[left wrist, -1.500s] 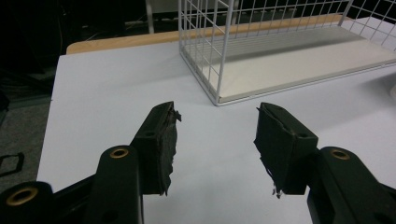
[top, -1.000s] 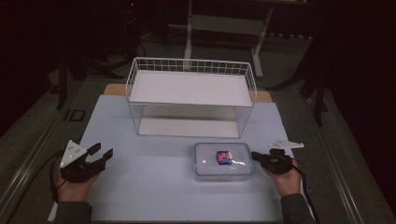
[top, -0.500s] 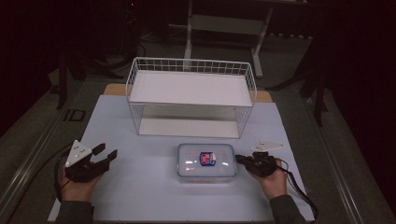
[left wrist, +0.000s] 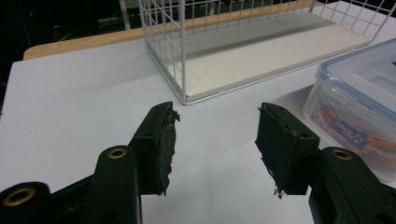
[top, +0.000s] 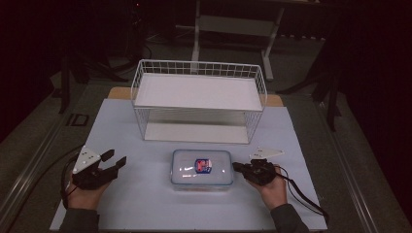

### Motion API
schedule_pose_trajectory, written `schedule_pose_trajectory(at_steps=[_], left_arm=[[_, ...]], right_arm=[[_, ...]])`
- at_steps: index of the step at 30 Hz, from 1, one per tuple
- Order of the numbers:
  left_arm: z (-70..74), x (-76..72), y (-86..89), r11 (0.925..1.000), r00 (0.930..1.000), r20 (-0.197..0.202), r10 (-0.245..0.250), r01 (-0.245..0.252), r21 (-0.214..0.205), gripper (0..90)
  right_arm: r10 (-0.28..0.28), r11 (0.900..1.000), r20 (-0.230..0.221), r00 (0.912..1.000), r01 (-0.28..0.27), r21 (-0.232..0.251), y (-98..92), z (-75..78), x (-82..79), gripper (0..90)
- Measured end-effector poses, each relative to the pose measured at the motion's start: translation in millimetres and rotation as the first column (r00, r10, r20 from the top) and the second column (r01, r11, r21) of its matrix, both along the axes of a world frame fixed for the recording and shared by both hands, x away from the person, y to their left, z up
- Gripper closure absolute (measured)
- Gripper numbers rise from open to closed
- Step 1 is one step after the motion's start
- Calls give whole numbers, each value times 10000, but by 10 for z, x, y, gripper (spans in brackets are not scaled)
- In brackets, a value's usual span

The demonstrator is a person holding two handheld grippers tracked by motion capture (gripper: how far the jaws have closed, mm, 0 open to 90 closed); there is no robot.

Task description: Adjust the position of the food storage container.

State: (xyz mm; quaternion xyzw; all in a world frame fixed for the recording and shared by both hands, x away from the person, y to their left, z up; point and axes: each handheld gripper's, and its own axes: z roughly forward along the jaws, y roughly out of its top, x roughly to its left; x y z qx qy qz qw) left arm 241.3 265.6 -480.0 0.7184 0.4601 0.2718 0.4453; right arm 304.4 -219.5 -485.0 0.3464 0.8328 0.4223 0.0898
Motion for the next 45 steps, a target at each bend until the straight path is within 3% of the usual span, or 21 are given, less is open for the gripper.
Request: schedule_pose_trajectory(at_steps=[5, 8, 13, 18, 21, 23, 26, 29, 34, 35, 36, 37, 39, 40, 41, 42, 43, 45], left_arm=[[10, -13, -13, 10000, 10000, 61, -69, 69, 12, 465], [7, -12, 3, 10000, 10000, 50, -39, 39, -49, 465], [9, -9, 7, 9999, 10000, 43, -44, 44, -106, 463], [8, -5, -13, 9999, 10000, 11, -96, 96, -54, 462], [7, -2, -16, 9999, 9999, -3, -107, 107, -59, 462], [7, -2, -16, 9999, 9999, -15, -121, 121, -53, 461], [8, -3, -20, 9999, 9999, -2, -121, 121, -74, 461], [8, -3, -19, 9999, 9999, -6, -129, 129, -79, 461], [6, 3, -22, 9998, 9999, -30, -165, 164, -80, 459], [6, 3, -24, 9998, 9999, -37, -169, 168, -86, 458], [5, 4, -25, 9998, 9998, -41, -180, 179, -88, 457], [4, 5, -26, 9998, 9998, -44, -187, 186, -87, 457], [3, 8, -28, 9998, 9998, -57, -206, 205, -74, 456], [3, 8, -30, 9998, 9998, -60, -209, 208, -73, 456], [4, 8, -32, 9998, 9998, -56, -209, 208, -68, 456], [4, 9, -34, 9997, 9997, -62, -227, 226, -76, 456], [3, 12, -35, 9997, 9997, -80, -245, 244, -95, 456], [3, 17, -39, 9994, 9996, -110, -275, 273, -207, 455]], right_arm=[[-52, 10000, 282, 9996, 53, -45, 5, 20, -10, 899], [-338, 9972, 1242, 9917, 418, -625, -20, 129, -61, 888], [-870, 9882, 2599, 9617, 1164, -1000, -124, 311, -188, 846], [-1575, 9812, 3142, 9362, 1843, -573, -275, 470, -254, 772], [-1768, 9725, 3664, 9135, 2194, -777, -307, 592, -298, 728], [-1883, 9715, 3848, 9036, 2288, -619, -320, 665, -330, 689], [-1979, 9652, 4170, 8871, 2506, -751, -316, 753, -372, 652], [-2164, 9535, 4524, 8652, 2869, -925, -294, 840, -418, 620], [-2350, 9505, 4647, 8537, 3018, -738, -256, 968, -487, 580], [-2444, 9413, 4855, 8394, 3256, -890, -241, 998, -507, 576], [-2400, 9386, 5000, 8321, 3305, -995, -226, 1034, -527, 565], [-2345, 9412, 5011, 8330, 3235, -974, -216, 1076, -546, 558], [-2389, 9353, 5201, 8201, 3383, -1038, -190, 1162, -593, 546], [-2331, 9366, 5222, 8203, 3339, -1065, -180, 1205, -609, 540], [-2341, 9349, 5312, 8142, 3385, -1068, -168, 1246, -632, 540], [-2343, 9274, 5508, 8011, 3540, -1205, -149, 1287, -662, 531], [-2272, 9247, 5590, 7974, 3567, -1330, -130, 1333, -690, 517], [-2143, 9359, 5618, 7990, 3326, -1160, -103, 1431, -747, 496]])
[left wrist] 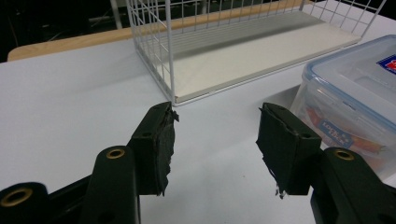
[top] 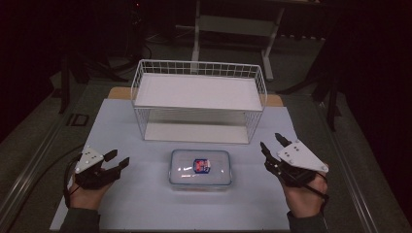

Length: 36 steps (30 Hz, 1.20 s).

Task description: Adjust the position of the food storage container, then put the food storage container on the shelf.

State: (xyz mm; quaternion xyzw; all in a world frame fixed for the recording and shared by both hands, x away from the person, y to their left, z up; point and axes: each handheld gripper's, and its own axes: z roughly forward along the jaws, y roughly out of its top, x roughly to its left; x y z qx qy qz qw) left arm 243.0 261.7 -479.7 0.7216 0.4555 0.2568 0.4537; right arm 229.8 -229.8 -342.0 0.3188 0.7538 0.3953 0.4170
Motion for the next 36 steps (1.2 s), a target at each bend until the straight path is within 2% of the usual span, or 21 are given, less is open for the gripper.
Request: schedule_pose_trajectory(at_steps=[2, 4, 7, 12, 17, 22, 24, 28, 34, 36], left_arm=[[12, -3, -19, 10000, 10000, -1, -68, 68, -54, 452], [26, -8, -55, 9997, 9998, 4, -194, 194, -162, 449], [49, -12, -117, 9987, 9992, 95, -379, 382, -346, 443], [93, -13, -239, 9952, 9967, 266, -762, 776, -595, 433], [160, 4, -387, 9908, 9936, 288, -1095, 1114, -772, 432], [286, -17, -546, 9870, 9886, 659, -1356, 1406, -783, 428], [345, -27, -634, 9826, 9837, 796, -1609, 1673, -803, 426], [360, -13, -757, 9789, 9799, 782, -1833, 1892, -766, 413], [286, 62, -947, 9750, 9787, 469, -1999, 2035, -892, 370], [253, 103, -1006, 9732, 9778, 221, -2082, 2094, -954, 348]], right_arm=[[488, 9965, -256, 9985, -469, 692, 14, 65, -31, 476], [855, 9901, -557, 9948, -786, 1165, 41, 64, -32, 465], [1016, 9872, -816, 9915, -904, 1313, 85, -23, 9, 440], [1266, 9792, -1291, 9835, -1032, 1746, 134, -265, 126, 413], [1269, 9770, -1581, 9792, -959, 1905, 153, -444, 202, 407], [1418, 9714, -1738, 9745, -1033, 2137, 160, -579, 247, 401], [1495, 9689, -1911, 9701, -1052, 2238, 167, -640, 264, 399], [1596, 9692, -2318, 9596, -1076, 2216, 200, -793, 305, 394], [1750, 9652, -2918, 9403, -1053, 2395, 239, -967, 374, 392], [1848, 9621, -3133, 9315, -1064, 2511, 245, -1023, 410, 388]])
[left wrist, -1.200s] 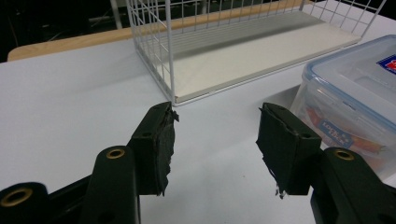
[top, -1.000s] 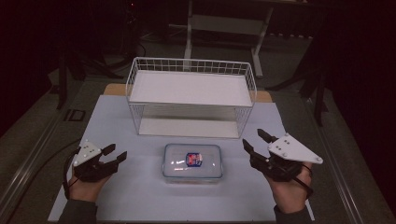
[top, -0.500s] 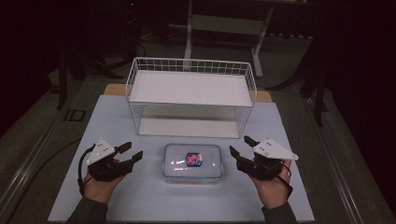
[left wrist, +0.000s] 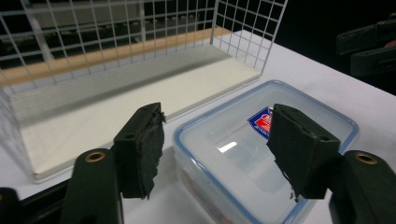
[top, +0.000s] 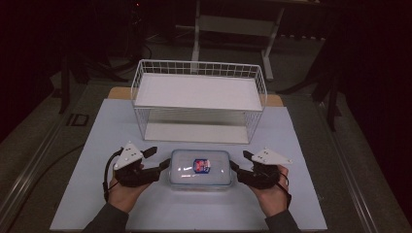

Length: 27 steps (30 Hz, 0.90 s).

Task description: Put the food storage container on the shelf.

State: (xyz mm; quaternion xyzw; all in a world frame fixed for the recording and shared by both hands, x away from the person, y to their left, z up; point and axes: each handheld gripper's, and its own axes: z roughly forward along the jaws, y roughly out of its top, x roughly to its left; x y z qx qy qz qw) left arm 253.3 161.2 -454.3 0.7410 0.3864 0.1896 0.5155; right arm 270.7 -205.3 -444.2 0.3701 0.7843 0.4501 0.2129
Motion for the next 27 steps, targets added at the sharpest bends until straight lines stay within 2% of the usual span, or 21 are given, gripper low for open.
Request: schedule_pose_trajectory(at_steps=[2, 3, 5, 6, 9, 10, 11, 14, 17, 18, 21, 22, 23, 27], left_arm=[[-41, 48, -51, 9999, 9993, -353, -149, 150, 30, 336], [-59, 68, -69, 9998, 9985, -514, -202, 206, 55, 332], [-59, 68, -69, 9998, 9985, -514, -202, 206, 55, 331], [-143, 140, -136, 9997, 9937, -1098, -247, 256, 68, 312], [-204, 187, -173, 9993, 9866, -1587, -364, 363, -40, 275], [-204, 187, -173, 9993, 9866, -1587, -364, 363, -40, 265], [-234, 203, -186, 9994, 9841, -1740, -350, 353, -15, 265], [-302, 241, -199, 9988, 9732, -2255, -449, 399, -266, 250], [-318, 248, -204, 9986, 9713, -2325, -500, 446, -286, 249], [-379, 265, -236, 9984, 9632, -2626, -564, 522, -230, 249], [-425, 277, -266, 9986, 9580, -2825, -482, 529, 90, 229], [-440, 283, -267, 9987, 9561, -2892, -473, 504, 32, 220], [-440, 283, -267, 9987, 9561, -2892, -473, 504, 32, 210], [-480, 313, -228, 9980, 9425, -3292, -572, 448, -450, 201]], right_arm=[[107, 9999, -220, 9997, -104, 133, 2, -40, 29, 373], [329, 9993, -383, 9987, -321, 209, 7, -67, 50, 358], [468, 9986, -496, 9977, -455, 267, 10, -84, 64, 358], [740, 9961, -935, 9929, -690, 548, 12, -143, 114, 334], [828, 9931, -1529, 9848, -688, 950, -6, -233, 192, 328], [828, 9931, -1529, 9848, -688, 950, -6, -233, 192, 328], [830, 9917, -1716, 9817, -643, 1117, -13, -265, 215, 328], [911, 9874, -2337, 9680, -574, 1472, -24, -358, 284, 301], [911, 9870, -2507, 9638, -540, 1513, -14, -390, 305, 297], [966, 9850, -2913, 9517, -495, 1650, -5, -446, 341, 273], [1134, 9814, -3429, 9325, -512, 1852, 13, -521, 367, 230], [1243, 9776, -3606, 9244, -518, 2042, 10, -537, 375, 227], [1243, 9776, -3606, 9244, -518, 2042, 10, -537, 375, 227], [1504, 9653, -4053, 9017, -454, 2572, -12, -588, 408, 229]])
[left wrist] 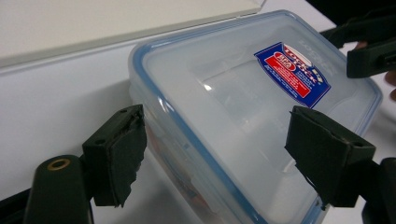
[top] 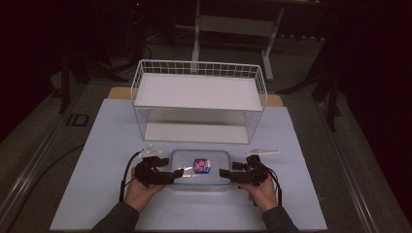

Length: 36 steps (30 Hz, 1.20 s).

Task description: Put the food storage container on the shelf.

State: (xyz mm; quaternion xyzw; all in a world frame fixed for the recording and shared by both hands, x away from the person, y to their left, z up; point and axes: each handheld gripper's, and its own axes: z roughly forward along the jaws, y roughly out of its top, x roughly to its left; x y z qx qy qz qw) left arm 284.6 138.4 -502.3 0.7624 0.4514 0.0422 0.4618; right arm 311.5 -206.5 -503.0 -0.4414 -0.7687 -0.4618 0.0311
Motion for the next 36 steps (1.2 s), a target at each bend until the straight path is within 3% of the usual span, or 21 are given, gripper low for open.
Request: schedule_pose_trajectory(at_steps=[2, 6, 9, 11, 13, 14, 15, 20, 22, 24, 27, 31, 36], left_arm=[[-23, 10, 16, 9997, 9998, -193, 34, -39, -235, 196], [-102, 51, 29, 9945, 9935, -1092, -318, 205, -1026, 177], [-111, 53, 25, 9941, 9925, -1179, -310, 184, -1065, 152], [-117, 55, 29, 9933, 9909, -1319, -285, 133, -1151, 152], [-142, 69, 43, 9895, 9842, -1727, -384, 133, -1440, 152], [-165, 85, 37, 9868, 9769, -2054, -582, 251, -1601, 155], [-170, 87, 32, 9872, 9746, -2143, -644, 308, -1566, 131], [-138, 63, 45, 9880, 9729, -2247, -553, 208, -1529, 159], [-117, 43, 61, 9879, 9660, -2530, -534, 142, -1545, 197], [-105, -2, 79, 9863, 9644, -2606, -455, 19, -1652, 229], [-76, -69, 133, 9814, 9664, -2553, -282, -217, -1905, 324], [-20, -134, 171, 9818, 9763, -2159, -167, -249, -1885, 402], [4, -169, 219, 9764, 9768, -2141, 16, -477, -2105, 453]], right_arm=[[37, 9996, -357, 9994, -26, 297, -9, -33, 16, 218], [85, 9976, -891, 9960, -23, 691, -40, -73, 45, 216], [326, 9933, -1462, 9887, -159, 1141, -52, -123, 66, 214], [396, 9925, -1562, 9869, -208, 1201, -47, -133, 72, 209], [421, 9927, -1598, 9862, -231, 1188, -49, -131, 71, 211], [439, 9926, -1617, 9859, -247, 1190, -51, -131, 71, 212], [459, 9924, -1650, 9852, -261, 1202, -56, -133, 70, 213], [435, 9906, -1884, 9811, -179, 1355, -81, -138, 64, 241], [467, 9896, -1895, 9808, -195, 1427, -101, -137, 56, 264], [386, 9884, -1932, 9804, -90, 1518, -122, -126, 31, 295], [315, 9885, -1676, 9853, -59, 1510, -144, -75, -37, 359], [521, 9898, -1242, 9909, -347, 1385, -166, -9, -112, 417], [512, 9906, -950, 9942, -385, 1316, -158, 28, -173, 469]])
